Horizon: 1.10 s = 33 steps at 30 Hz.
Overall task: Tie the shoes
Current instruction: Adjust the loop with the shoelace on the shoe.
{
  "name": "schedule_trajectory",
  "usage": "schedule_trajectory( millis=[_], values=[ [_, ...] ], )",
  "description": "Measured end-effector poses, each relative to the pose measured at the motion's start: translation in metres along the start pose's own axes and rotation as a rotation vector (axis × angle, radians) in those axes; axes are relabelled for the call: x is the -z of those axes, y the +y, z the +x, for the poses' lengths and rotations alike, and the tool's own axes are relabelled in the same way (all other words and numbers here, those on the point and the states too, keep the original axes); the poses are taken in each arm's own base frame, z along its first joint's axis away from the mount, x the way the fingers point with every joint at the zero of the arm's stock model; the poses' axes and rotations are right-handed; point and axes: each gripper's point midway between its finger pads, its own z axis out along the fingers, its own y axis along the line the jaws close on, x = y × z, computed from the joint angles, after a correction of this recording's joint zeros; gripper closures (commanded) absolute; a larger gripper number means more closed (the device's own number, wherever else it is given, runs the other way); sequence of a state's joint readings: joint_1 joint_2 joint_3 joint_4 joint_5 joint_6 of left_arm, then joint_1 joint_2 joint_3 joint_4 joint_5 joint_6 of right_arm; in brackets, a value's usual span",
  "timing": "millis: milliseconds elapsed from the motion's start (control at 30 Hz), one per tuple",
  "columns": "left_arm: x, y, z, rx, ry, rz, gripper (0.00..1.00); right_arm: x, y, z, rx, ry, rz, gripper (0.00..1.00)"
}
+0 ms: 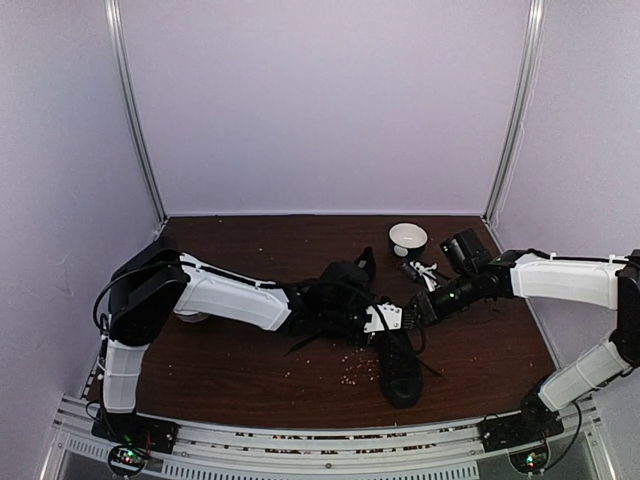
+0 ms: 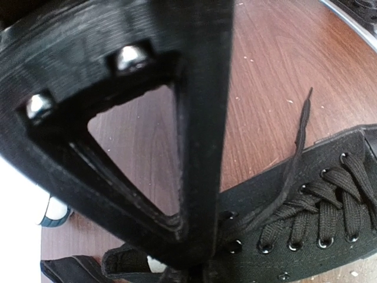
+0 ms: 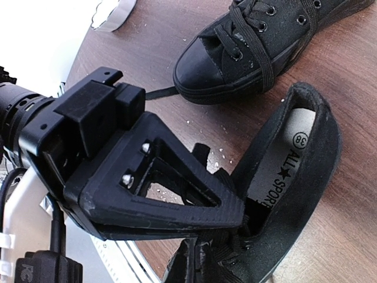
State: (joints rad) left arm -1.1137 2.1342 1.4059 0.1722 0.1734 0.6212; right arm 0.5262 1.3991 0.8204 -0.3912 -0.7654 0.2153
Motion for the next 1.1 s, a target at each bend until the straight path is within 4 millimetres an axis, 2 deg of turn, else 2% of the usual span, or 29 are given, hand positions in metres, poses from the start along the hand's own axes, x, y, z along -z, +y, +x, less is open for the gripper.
schedule_trajectory(
  millis=[100,200,333,400,533,600,733,900,1100],
  values=[
    [0.0,0.004,0.001,0.01,0.006,-0.021,1.0,0.0,0.001,0.0,-0.001,0.0,-0.005,1.0],
    [0.0,0.006,0.002,0.02,0.017,-0.035,1.0,0.0,0.003,0.001,0.002,0.005,-0.019,0.86],
    [0.0,0.008,0.003,0.033,0.024,-0.047,1.0,0.004,0.001,0.0,-0.011,0.001,-0.032,0.78],
    [0.0,0.008,0.003,0.039,0.025,-0.048,1.0,0.011,-0.006,-0.006,-0.031,-0.027,-0.03,0.78],
    [0.0,0.008,0.003,0.052,0.024,-0.048,1.0,0.022,-0.017,-0.019,-0.05,-0.085,-0.013,0.95],
    [0.0,0.008,0.003,0.056,0.023,-0.048,1.0,0.019,-0.02,-0.019,-0.053,-0.081,-0.012,0.98],
    [0.0,0.008,0.002,0.065,0.019,-0.051,1.0,0.007,-0.028,-0.011,-0.075,-0.04,-0.009,0.98],
    [0.0,0.008,0.002,0.072,0.014,-0.051,1.0,-0.011,-0.029,0.002,-0.082,0.03,-0.042,0.97],
    [0.0,0.003,0.006,0.081,0.027,-0.036,1.0,-0.017,-0.029,0.001,-0.075,0.031,-0.054,0.94]
  ],
)
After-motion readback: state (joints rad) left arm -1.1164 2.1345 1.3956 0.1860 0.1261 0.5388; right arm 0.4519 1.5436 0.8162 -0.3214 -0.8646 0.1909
